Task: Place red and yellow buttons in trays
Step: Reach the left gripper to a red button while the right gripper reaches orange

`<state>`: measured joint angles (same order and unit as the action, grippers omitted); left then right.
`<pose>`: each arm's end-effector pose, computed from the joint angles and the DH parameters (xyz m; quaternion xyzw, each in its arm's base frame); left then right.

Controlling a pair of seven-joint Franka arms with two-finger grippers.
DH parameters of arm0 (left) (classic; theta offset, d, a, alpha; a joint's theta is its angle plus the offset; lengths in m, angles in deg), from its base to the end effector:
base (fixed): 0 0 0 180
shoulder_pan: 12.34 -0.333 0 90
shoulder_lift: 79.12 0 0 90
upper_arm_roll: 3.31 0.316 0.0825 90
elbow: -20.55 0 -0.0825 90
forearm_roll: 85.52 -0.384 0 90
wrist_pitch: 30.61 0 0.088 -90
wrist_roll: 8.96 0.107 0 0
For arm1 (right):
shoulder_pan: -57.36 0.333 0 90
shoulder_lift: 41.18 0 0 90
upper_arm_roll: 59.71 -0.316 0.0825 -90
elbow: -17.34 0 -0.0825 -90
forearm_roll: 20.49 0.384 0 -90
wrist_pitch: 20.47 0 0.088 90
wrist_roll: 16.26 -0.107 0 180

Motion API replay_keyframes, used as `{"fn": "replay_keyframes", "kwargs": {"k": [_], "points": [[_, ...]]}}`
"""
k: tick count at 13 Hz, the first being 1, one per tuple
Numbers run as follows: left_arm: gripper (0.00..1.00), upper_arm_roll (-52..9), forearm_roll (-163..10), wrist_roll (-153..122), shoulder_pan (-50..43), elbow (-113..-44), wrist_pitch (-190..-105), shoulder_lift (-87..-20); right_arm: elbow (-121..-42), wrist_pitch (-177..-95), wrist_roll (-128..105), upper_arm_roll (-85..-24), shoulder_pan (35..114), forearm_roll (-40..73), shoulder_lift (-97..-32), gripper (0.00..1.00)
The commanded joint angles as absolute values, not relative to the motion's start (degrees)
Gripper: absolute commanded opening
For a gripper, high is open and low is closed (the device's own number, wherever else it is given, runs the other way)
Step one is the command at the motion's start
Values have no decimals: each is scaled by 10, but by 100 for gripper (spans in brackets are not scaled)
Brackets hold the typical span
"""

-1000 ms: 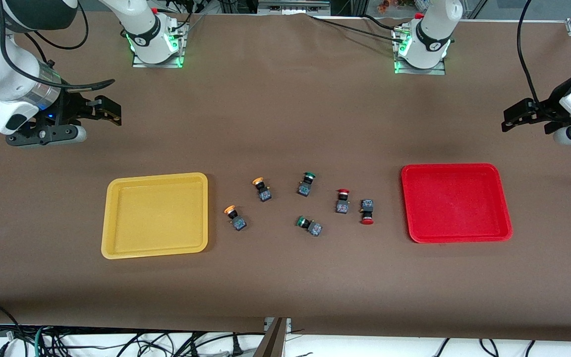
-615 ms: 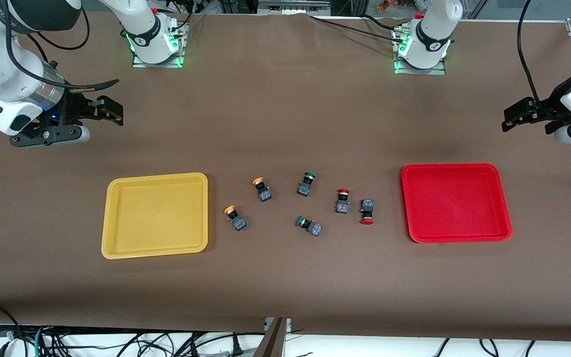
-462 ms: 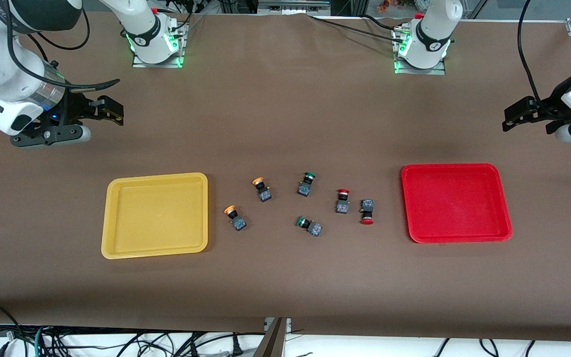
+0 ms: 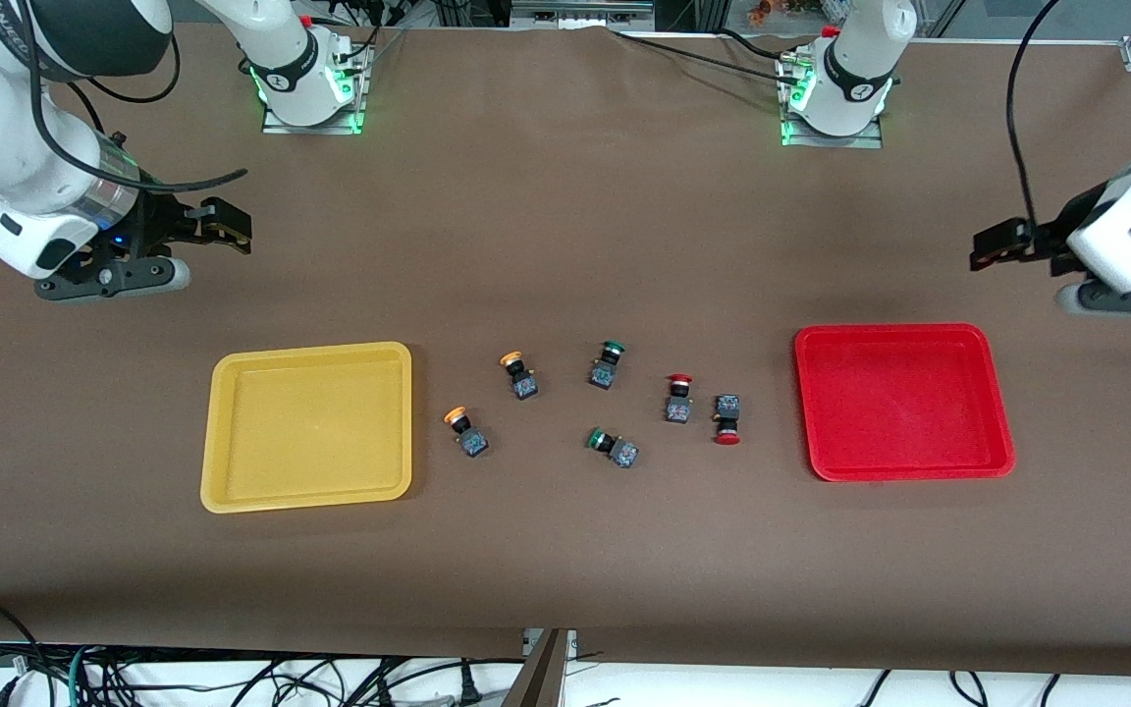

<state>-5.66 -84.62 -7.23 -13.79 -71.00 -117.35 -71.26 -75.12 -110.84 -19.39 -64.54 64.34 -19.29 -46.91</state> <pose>0.5796 -0.0095 0.5297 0.9936 -0.0225 -0.1102 0.0114 0.5658 0.1185 0.5484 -0.9948 -0.0748 0.0693 0.0057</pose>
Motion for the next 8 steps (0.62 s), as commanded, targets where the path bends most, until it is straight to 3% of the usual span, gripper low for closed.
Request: {"fn": "replay_keyframes", "kwargs": {"k": [1,4,8], "points": [[100,-57,-832,-70,-90,-688,-1207,-640,-755,-1116,-197,-655,635,-196,-469,100],[100,-58,-829,-89,-29,-690,-1351,-554,-753,-1125,-197,-655,651,-193,-487,100],[100,-59,-830,-119,2,-696,-1531,-451,-746,-1266,-194,-656,704,-176,-609,100]]}}
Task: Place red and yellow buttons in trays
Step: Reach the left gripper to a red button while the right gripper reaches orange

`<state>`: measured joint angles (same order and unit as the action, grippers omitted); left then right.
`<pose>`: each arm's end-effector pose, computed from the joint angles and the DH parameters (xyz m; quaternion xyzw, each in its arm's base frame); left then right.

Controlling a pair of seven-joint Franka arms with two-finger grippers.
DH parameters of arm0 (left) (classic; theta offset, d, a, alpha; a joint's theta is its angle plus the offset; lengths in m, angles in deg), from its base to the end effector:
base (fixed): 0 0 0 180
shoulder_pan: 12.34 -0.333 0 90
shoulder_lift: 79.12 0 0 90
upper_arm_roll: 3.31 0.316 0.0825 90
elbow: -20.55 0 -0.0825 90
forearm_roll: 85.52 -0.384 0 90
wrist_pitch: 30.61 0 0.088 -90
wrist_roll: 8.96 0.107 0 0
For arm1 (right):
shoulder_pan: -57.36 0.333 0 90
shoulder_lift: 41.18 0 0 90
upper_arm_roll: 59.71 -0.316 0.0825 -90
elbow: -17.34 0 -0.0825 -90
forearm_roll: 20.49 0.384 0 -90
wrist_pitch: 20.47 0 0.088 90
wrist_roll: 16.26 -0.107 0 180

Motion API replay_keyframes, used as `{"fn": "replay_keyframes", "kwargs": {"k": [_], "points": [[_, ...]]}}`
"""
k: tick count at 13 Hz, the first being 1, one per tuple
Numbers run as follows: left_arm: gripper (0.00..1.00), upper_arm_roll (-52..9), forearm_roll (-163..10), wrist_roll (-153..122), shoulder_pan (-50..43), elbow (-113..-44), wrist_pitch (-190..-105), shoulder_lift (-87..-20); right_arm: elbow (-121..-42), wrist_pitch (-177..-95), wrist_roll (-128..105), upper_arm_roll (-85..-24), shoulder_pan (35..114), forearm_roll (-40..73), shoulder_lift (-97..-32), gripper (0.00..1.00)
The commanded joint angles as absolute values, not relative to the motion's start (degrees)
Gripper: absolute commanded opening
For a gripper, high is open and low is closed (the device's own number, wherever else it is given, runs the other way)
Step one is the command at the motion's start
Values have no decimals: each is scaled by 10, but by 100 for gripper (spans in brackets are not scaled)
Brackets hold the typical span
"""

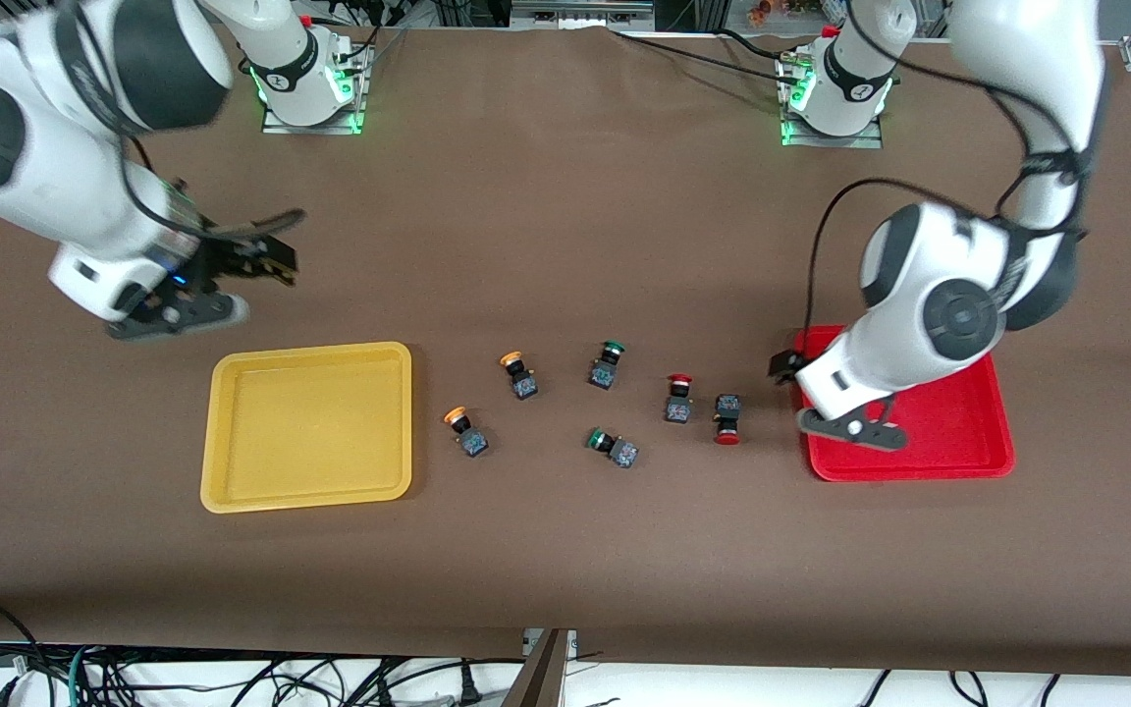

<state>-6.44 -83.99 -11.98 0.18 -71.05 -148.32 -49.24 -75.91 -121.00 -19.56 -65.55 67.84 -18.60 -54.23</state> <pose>0.6560 -0.1804 0.3237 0.9941 -0.1002 -0.0362 0.0197 0.5957 0.1723 0.4791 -0.9924 -0.1087 0.0537 0.0187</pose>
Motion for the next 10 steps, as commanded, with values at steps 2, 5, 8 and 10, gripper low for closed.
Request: {"fn": "replay_keyframes", "kwargs": {"k": [2,5,8,10], "points": [[100,-60,-829,-119,16,-706,-1588,-413,-713,-1351,-187,-656,739,-178,-703,100],[100,-60,-829,-122,39,-717,-1667,-371,-624,-1465,-167,-655,783,-180,-832,100],[100,-60,-830,-153,53,-722,-1687,-359,-616,-1559,-169,-653,813,-188,-891,100],[94,-59,-831,-149,51,-722,-1687,-355,-616,-1580,-170,-653,815,-228,-909,100]]}}
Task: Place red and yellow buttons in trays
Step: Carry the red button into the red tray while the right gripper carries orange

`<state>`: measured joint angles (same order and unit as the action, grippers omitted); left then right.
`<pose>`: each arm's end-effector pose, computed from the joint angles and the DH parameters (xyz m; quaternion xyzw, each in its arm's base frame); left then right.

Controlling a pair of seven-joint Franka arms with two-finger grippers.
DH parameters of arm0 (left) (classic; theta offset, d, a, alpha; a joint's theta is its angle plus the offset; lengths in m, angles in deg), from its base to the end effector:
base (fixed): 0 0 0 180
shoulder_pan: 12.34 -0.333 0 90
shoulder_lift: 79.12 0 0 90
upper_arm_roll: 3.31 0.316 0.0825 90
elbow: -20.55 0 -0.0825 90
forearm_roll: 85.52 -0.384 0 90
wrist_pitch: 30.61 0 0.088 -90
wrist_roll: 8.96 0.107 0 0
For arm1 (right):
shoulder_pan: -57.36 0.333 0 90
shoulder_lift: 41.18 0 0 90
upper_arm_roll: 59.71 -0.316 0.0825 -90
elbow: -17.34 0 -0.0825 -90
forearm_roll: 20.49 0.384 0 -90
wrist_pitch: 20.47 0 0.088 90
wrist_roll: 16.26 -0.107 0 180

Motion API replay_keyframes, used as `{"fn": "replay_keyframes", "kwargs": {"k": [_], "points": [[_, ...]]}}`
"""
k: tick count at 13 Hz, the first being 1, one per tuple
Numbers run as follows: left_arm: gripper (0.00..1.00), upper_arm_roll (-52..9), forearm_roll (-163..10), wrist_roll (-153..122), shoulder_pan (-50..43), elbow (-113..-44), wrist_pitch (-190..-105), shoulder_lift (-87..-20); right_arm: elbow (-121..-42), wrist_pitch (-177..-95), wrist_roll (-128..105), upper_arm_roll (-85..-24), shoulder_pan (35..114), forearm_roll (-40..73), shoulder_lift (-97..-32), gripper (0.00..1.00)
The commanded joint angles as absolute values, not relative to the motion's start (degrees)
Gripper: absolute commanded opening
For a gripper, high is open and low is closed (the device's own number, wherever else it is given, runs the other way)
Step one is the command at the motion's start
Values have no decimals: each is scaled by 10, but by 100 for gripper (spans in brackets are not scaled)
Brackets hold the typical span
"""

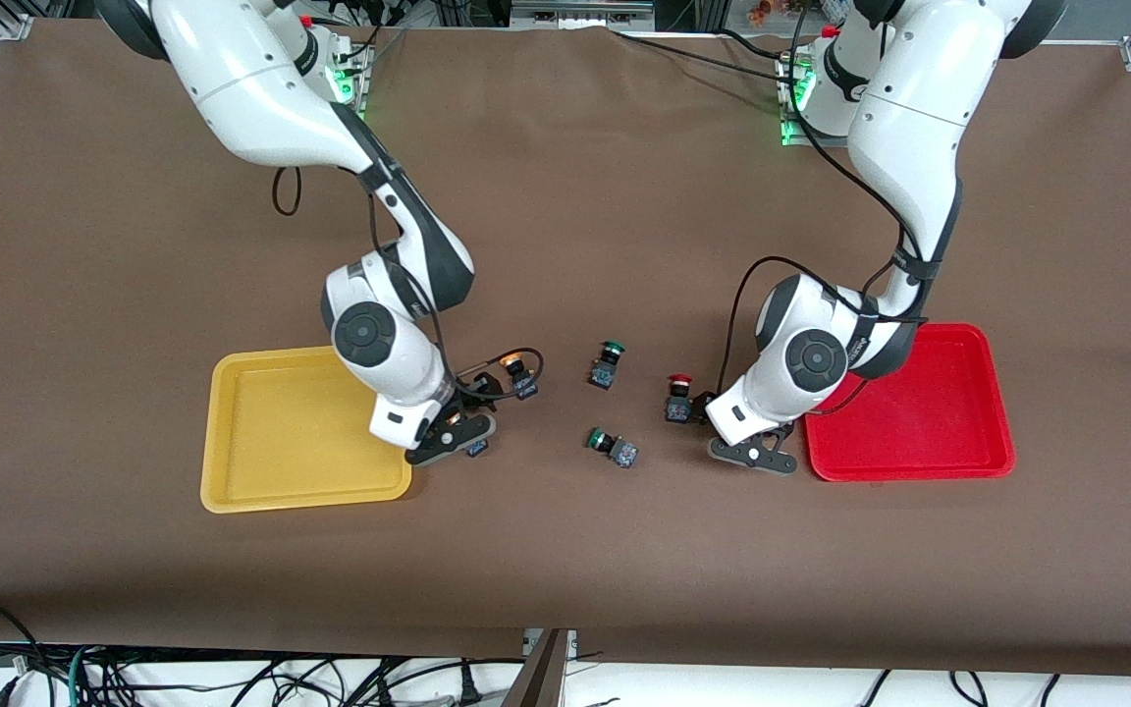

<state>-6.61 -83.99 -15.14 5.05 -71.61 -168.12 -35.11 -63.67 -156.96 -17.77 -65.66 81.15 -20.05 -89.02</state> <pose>0.6518 -0.2410 0.1789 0.9936 -0.1083 0.0051 0.0311 0.6523 0.3541 0.2153 -0.9719 -0.2216 -0.0552 0.0570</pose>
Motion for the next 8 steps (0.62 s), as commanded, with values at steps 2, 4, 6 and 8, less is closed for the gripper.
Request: {"fn": "replay_keyframes", "kwargs": {"k": [2,4,6,8], "points": [[21,-60,-832,-153,53,-732,-1684,-354,-618,-1603,-171,-652,814,-242,-926,100],[12,-60,-832,-155,52,-738,-1683,-354,-619,-1628,-173,-652,814,-238,-940,99],[8,-60,-832,-154,52,-742,-1680,-358,-619,-1625,-175,-653,807,-230,-937,72],[8,-59,-838,-142,40,-739,-1678,-387,-619,-1605,-173,-654,795,-174,-929,29]]}}
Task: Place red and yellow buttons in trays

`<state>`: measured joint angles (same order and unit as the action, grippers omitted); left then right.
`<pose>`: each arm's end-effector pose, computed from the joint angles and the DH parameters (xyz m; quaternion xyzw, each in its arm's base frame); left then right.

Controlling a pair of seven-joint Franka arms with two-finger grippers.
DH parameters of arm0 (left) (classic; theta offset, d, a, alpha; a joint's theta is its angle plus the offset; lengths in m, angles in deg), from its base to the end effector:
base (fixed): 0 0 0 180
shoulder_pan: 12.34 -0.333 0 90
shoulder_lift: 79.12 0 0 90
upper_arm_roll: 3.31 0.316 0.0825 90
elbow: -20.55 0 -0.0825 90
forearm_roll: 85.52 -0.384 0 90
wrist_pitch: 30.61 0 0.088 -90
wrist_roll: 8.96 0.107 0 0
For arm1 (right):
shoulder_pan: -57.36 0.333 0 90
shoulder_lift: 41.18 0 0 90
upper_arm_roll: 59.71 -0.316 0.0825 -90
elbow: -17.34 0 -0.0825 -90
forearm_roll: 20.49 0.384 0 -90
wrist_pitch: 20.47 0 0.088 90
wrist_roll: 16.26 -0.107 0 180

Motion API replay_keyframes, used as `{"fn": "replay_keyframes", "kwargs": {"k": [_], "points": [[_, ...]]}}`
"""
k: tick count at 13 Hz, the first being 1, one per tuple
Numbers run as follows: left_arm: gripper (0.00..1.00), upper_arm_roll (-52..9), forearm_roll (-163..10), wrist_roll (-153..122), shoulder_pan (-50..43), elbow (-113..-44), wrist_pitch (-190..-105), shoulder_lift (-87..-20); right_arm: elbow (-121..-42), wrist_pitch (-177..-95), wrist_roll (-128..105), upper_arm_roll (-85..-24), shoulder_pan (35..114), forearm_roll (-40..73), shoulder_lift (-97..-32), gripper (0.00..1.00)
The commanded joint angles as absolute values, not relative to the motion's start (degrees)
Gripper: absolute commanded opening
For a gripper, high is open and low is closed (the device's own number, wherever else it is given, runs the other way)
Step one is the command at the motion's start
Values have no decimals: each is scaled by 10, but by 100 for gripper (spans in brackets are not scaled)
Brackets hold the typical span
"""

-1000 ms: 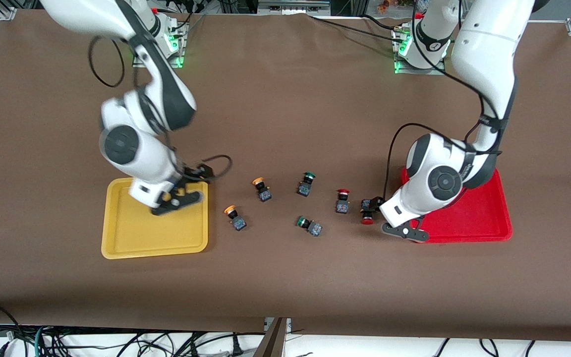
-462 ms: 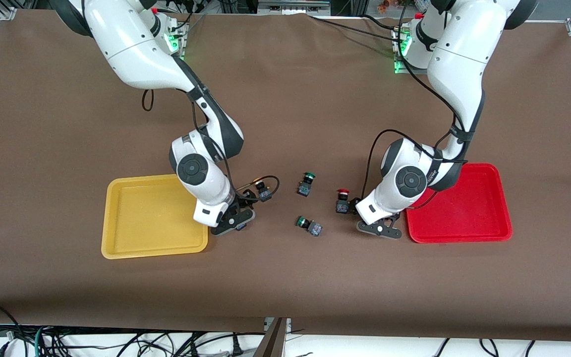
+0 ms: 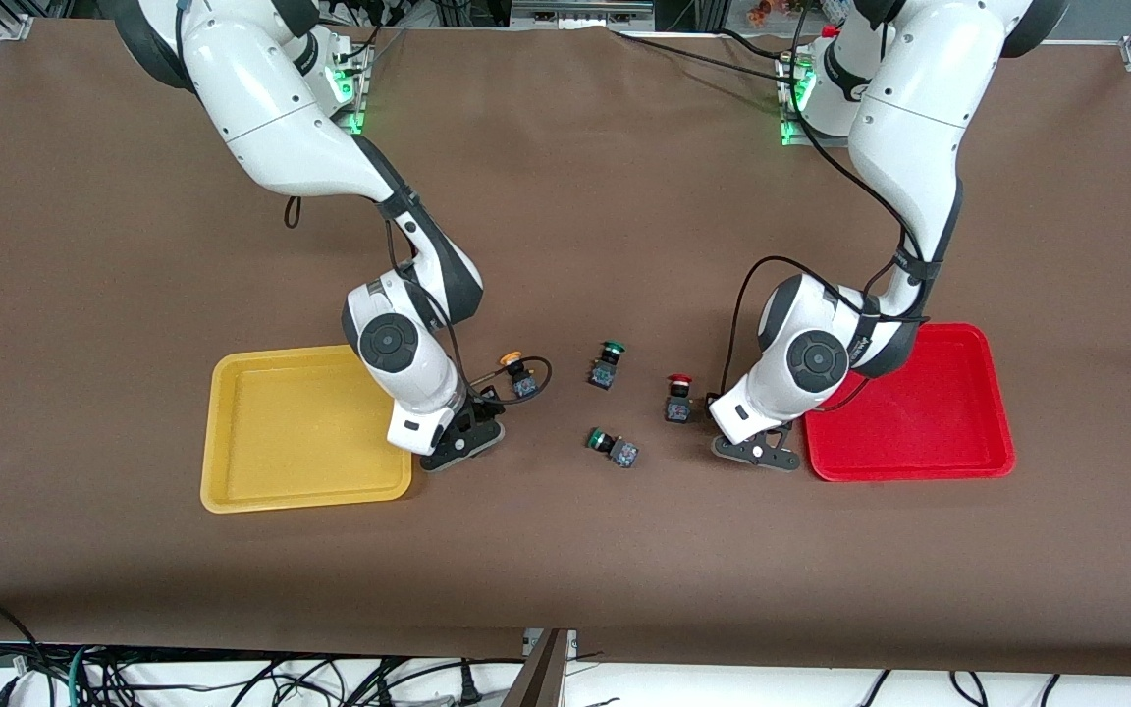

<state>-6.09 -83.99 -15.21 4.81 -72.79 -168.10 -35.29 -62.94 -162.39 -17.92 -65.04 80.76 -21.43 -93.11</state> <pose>0.6486 -0.2313 0.1723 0.9944 -0.1025 -0.0028 0.0259 0.6601 0.3447 0.1774 -0.9715 -0.2186 -0.0757 0.0509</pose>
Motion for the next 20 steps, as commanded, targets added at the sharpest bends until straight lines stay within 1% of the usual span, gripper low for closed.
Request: {"fn": "replay_keyframes", "kwargs": {"k": [1,2,4,5,6,7,8,9,10,11,12,13,14,15,16,17,18,19,20], "points": [[8,-55,-839,-132,29,-738,-1676,-411,-616,-1583,-172,-654,793,-160,-919,13],[9,-52,-840,-114,21,-737,-1664,-434,-616,-1559,-172,-654,792,-158,-902,1],[10,-39,-840,-75,-3,-729,-1611,-466,-614,-1490,-168,-652,782,-163,-871,0],[15,-31,-841,-49,-17,-728,-1591,-476,-611,-1448,-164,-650,778,-166,-847,0],[16,-28,-841,-20,-37,-729,-1557,-477,-604,-1418,-138,-646,770,-173,-836,0],[16,-27,-842,1,-54,-734,-1522,-471,-602,-1410,-102,-635,763,-189,-834,0],[16,-27,-842,7,-76,-741,-1506,-456,-605,-1410,-60,-615,756,-202,-831,0],[20,-27,-842,11,-96,-747,-1505,-442,-616,-1420,-20,-591,749,-202,-834,2],[29,-27,-842,17,-100,-759,-1508,-431,-629,-1444,14,-585,731,-200,-839,10],[52,-27,-842,16,-99,-766,-1509,-427,-656,-1477,24,-585,713,-200,-842,17],[100,-27,-842,16,-100,-764,-1508,-426,-686,-1516,29,-585,693,-200,-846,21],[100,-27,-842,15,-100,-760,-1502,-433,-710,-1539,33,-586,678,-197,-848,47],[100,-29,-842,14,-99,-755,-1494,-447,-715,-1538,33,-587,672,-191,-847,89],[100,-36,-841,11,-93,-752,-1483,-466,-713,-1519,30,-589,672,-190,-840,99],[100,-53,-839,2,-79,-752,-1481,-481,-699,-1472,17,-591,674,-166,-828,99],[100,-66,-830,-39,-65,-742,-1480,-481,-667,-1431,-5,-596,682,-131,-823,99],[100,-80,-829,-100,-45,-738,-1485,-476,-639,-1391,-49,-601,704,-128,-824,99],[100,-88,-836,-163,-16,-724,-1487,-463,-620,-1371,-107,-601,733,-130,-825,99],[100,-88,-839,-217,29,-699,-1488,-442,-612,-1374,-160,-600,770,-130,-828,99]]}}
